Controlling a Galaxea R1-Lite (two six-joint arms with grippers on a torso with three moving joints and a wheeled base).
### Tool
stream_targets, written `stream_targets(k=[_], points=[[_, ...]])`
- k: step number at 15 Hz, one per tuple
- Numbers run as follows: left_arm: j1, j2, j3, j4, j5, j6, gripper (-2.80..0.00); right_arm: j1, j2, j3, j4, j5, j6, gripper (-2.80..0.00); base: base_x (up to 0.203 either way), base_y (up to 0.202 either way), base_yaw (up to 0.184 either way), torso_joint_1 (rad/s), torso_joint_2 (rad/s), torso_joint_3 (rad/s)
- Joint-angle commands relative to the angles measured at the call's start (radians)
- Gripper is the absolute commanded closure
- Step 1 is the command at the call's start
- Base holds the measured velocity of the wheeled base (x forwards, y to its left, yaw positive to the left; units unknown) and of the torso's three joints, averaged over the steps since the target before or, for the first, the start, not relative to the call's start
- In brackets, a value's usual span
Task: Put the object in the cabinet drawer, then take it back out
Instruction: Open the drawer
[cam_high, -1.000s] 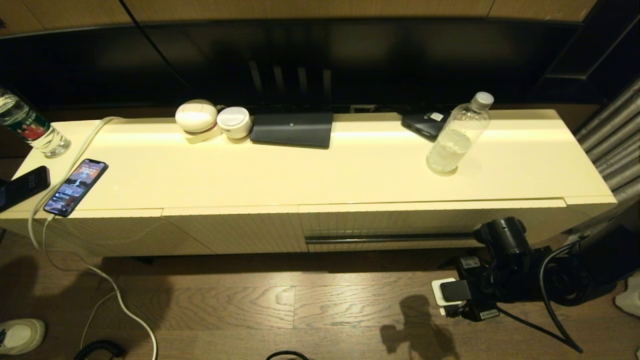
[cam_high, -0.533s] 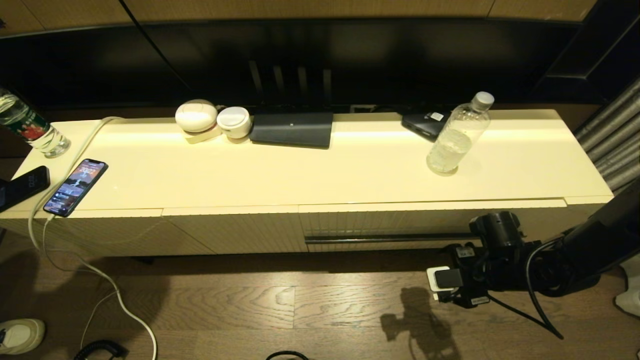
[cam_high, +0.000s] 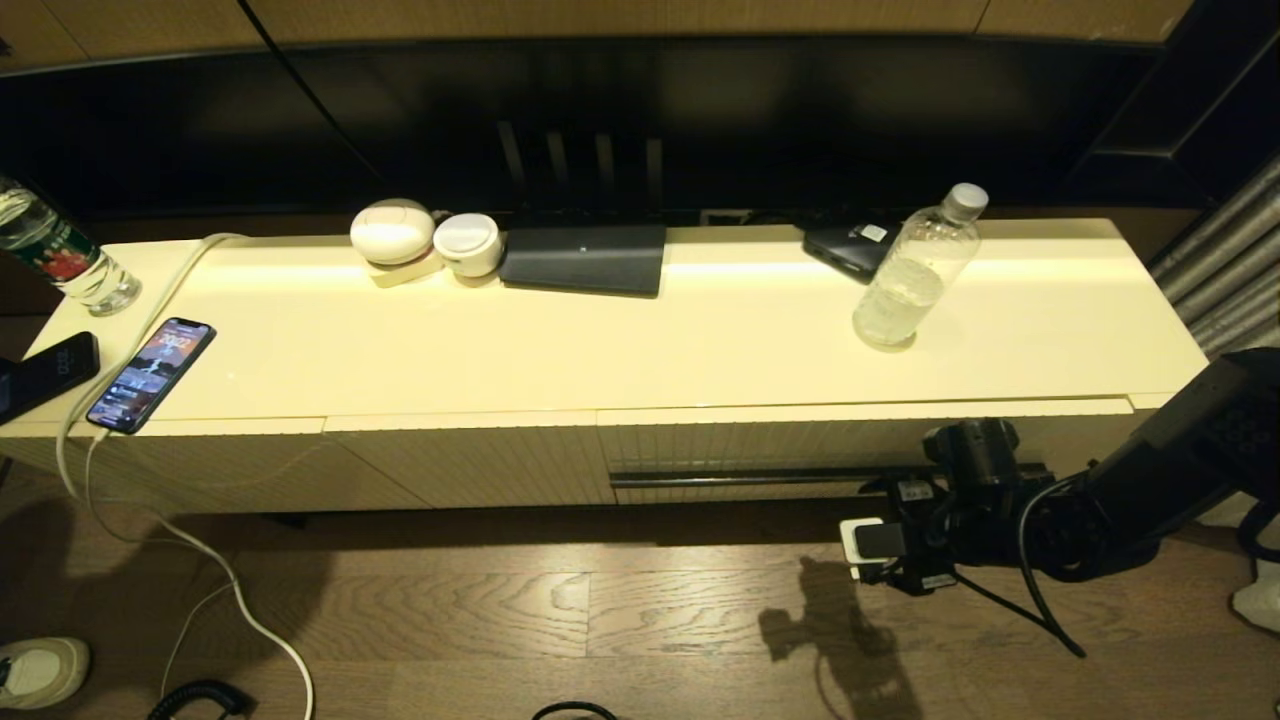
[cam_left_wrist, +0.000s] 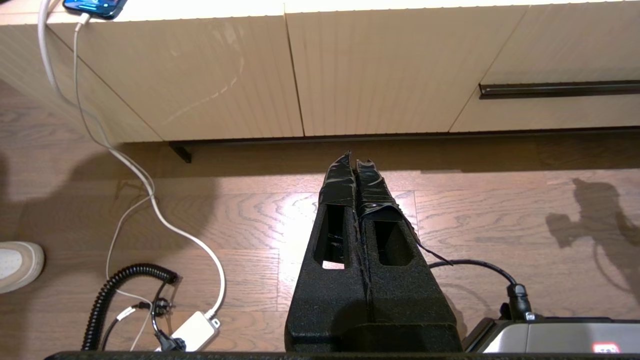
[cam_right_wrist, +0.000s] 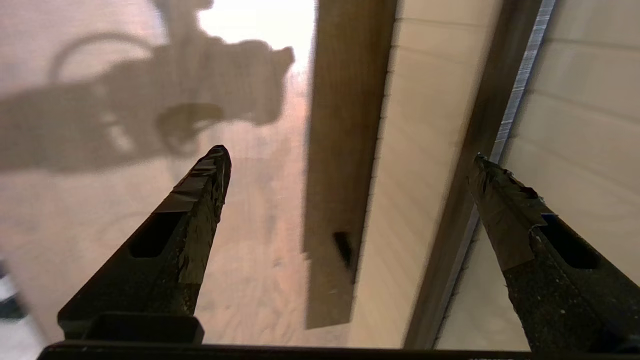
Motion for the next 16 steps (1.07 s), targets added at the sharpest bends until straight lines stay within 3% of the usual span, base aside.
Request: stream_targets(k=[1,16], points=[[0.0,0.0,0.002,-0.001,0.001,0.0,0.0,0.0,0.028,-0.015,-0.021,0.001,-0.008,-2.8,0.0,0.0,0.0,0.0,0.0,0.0],[0.0,0.0,0.002,-0.001,0.0,0.0,0.0,-0.027,0.11,-0.146,-0.03,0.0,-0.007,-2.8,0.0,0.0,0.0,0.0,0.0,0.0]])
